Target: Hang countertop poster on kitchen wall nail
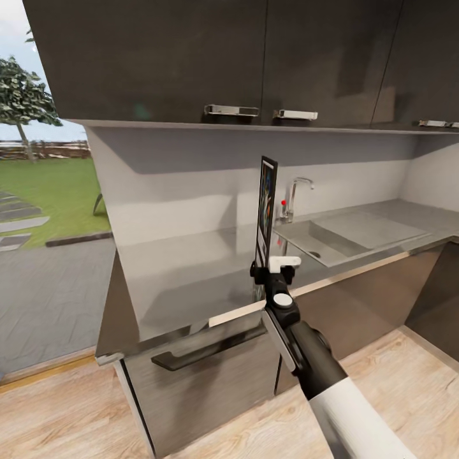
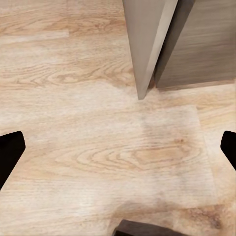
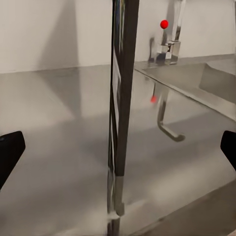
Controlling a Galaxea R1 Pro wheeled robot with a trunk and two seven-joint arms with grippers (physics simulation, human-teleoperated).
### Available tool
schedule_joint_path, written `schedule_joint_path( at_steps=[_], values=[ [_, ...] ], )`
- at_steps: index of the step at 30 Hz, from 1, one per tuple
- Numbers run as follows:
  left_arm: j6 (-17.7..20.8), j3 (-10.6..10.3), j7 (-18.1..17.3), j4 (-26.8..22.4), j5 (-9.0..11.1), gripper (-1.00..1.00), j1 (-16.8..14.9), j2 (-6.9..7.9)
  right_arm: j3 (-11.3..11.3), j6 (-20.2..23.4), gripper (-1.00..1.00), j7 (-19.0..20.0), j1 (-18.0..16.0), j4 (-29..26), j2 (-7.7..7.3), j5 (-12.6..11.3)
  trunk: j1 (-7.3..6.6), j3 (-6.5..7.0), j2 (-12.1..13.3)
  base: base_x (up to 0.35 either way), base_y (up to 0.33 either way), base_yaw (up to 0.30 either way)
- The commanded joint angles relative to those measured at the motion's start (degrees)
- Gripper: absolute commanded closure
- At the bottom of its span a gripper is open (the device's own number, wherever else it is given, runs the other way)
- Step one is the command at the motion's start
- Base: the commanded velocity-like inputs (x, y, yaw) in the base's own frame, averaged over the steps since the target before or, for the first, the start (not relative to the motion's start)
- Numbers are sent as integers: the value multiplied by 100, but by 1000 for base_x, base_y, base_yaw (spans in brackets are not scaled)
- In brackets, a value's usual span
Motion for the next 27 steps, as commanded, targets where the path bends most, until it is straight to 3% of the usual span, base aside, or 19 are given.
schedule_joint_path(
  at_steps=[1,19,27],
  values=[
    [-8,-4,-4,-6,39,-100,2,0,16,-58,-100,-49,-6,24,-2,-56,0,-5,-3,3,0,0],
    [-8,-4,-4,-6,35,-100,2,7,12,-425,-100,-32,-6,555,-10,-90,0,-5,-3,0,0,0],
    [-8,-4,-4,-6,33,-100,2,8,17,-823,-100,-31,-6,873,-11,-93,0,-5,-3,0,0,0]
  ],
)
